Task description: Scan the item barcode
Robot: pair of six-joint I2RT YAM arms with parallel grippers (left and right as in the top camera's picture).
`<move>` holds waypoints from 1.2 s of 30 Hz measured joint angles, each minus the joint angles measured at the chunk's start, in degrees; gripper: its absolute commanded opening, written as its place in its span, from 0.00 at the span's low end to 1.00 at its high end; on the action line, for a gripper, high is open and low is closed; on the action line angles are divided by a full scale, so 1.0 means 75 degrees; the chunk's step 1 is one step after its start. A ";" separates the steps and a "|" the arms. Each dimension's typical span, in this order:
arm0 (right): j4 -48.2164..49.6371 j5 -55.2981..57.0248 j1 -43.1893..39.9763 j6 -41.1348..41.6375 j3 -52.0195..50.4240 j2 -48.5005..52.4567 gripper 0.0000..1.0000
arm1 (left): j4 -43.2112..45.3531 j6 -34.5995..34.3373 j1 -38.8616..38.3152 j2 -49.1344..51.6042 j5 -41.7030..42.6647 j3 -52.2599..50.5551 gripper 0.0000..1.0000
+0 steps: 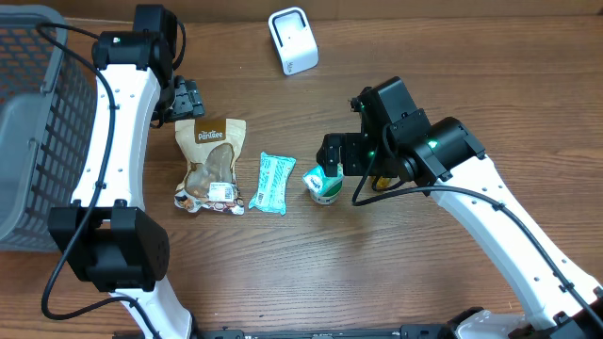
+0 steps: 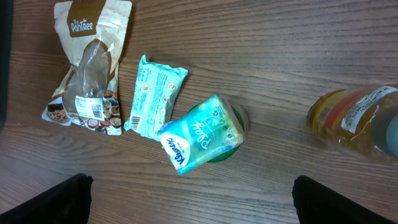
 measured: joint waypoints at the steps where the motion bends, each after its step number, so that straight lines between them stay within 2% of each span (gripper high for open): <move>1: 0.0003 0.0003 0.0000 -0.0003 0.0000 0.0000 1.00 | 0.0000 0.0000 0.0000 0.0000 0.0000 0.0000 1.00; 11: 0.0003 0.0000 0.0000 0.0000 0.0000 0.0000 1.00 | 0.0000 0.0000 0.0000 0.0000 0.0000 0.0000 0.99; 16: 0.0603 -0.0149 0.0000 0.0003 -0.0017 0.0000 1.00 | 0.0000 0.0000 0.0000 0.0000 0.0000 0.0000 1.00; 19: 0.0513 -0.0425 0.0000 0.0291 -0.0017 0.0000 0.85 | 0.0000 0.0000 0.0000 0.0000 0.0003 0.0000 1.00; 21: 0.0338 -0.0463 0.0003 0.0656 -0.0017 0.0003 0.82 | 0.0000 0.0000 0.0000 0.0000 0.0003 0.0000 1.00; 24: 0.0105 -0.0291 0.0067 0.1416 -0.0017 0.0099 0.73 | 0.0000 0.0000 0.0000 0.0000 0.0003 0.0000 1.00; 29: 0.0472 -0.0134 0.0597 0.2226 -0.0335 0.0627 0.61 | 0.0000 0.0000 0.0000 0.0000 0.0000 0.0000 1.00; 31: 0.0676 -0.0108 0.0761 0.2500 -0.0516 0.0720 0.53 | 0.0000 0.0000 0.0000 0.0000 0.0000 0.0000 1.00; 33: 0.0673 -0.0076 0.0816 0.2684 -0.0565 0.0810 0.48 | 0.0000 0.0000 0.0000 0.0000 0.0003 0.0000 1.00; 36: 0.0694 -0.0050 0.0842 0.2987 -0.0565 0.0944 0.47 | 0.0000 0.0000 0.0000 0.0000 0.0000 0.0000 1.00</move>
